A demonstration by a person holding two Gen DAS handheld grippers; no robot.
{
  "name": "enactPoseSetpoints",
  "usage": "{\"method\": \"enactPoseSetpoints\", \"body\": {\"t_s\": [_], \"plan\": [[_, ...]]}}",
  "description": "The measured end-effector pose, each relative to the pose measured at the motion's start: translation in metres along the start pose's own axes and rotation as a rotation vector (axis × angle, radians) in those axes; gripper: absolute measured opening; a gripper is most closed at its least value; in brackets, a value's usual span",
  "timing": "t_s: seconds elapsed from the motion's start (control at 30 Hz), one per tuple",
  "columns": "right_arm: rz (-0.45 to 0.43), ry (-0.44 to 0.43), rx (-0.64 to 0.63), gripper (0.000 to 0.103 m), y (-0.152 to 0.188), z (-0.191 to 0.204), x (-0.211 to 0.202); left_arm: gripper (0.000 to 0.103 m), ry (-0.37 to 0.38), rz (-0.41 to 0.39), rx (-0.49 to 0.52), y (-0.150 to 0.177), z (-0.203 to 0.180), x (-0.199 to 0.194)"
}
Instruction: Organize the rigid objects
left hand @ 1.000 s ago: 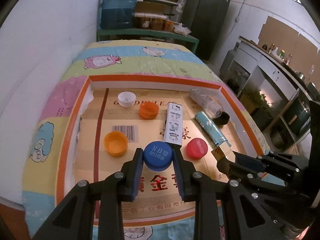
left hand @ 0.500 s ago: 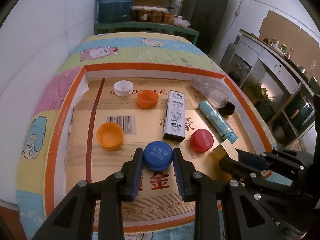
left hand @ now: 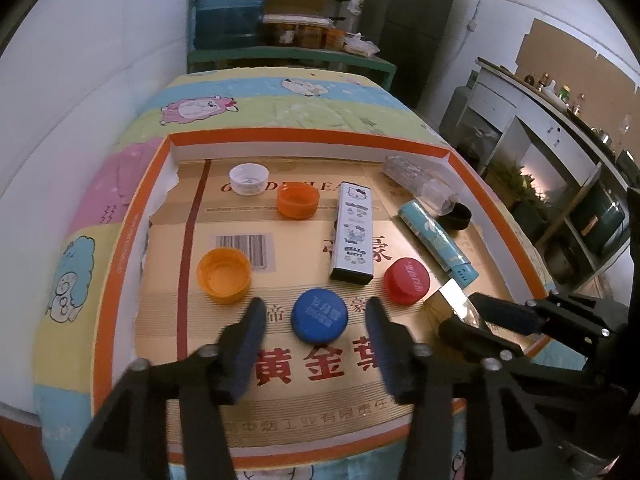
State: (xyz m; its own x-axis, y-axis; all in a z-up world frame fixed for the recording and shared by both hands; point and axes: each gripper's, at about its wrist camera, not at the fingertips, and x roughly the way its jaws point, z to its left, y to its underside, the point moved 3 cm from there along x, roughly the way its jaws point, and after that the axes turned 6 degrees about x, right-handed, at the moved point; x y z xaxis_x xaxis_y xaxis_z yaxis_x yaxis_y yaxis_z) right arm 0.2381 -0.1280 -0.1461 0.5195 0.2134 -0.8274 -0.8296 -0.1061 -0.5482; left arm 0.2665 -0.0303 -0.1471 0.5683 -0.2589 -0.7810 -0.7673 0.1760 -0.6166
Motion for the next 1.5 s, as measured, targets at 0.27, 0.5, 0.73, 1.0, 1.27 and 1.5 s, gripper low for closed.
{"method": "enactPoseSetpoints", "body": {"t_s": [0.27, 0.5, 0.73, 1.0, 1.27, 1.5], "plan": [[-0.031, 0.009, 0.023, 0.053, 0.004, -0.003, -0.015, 0.054, -0.009, -0.022, -0.015, 0.006, 0.003, -0.014], [-0.043, 0.02, 0.059, 0.069, 0.009, -0.004, -0.026, 0.067, -0.024, -0.074, -0.025, 0.01, 0.004, -0.042], [-0.075, 0.023, 0.114, 0.076, 0.016, -0.004, -0.048, 0.07, -0.048, -0.141, -0.032, 0.019, 0.003, -0.078], [-0.128, 0.065, 0.166, 0.077, 0.028, -0.003, -0.078, 0.07, -0.059, -0.191, -0.035, 0.034, -0.003, -0.115], [-0.189, 0.103, 0.158, 0.077, 0.043, 0.013, -0.113, 0.07, -0.068, -0.219, -0.042, 0.049, -0.008, -0.143], [-0.246, 0.142, 0.153, 0.077, 0.055, 0.026, -0.144, 0.07, -0.05, -0.24, -0.045, 0.066, -0.017, -0.168]]}}
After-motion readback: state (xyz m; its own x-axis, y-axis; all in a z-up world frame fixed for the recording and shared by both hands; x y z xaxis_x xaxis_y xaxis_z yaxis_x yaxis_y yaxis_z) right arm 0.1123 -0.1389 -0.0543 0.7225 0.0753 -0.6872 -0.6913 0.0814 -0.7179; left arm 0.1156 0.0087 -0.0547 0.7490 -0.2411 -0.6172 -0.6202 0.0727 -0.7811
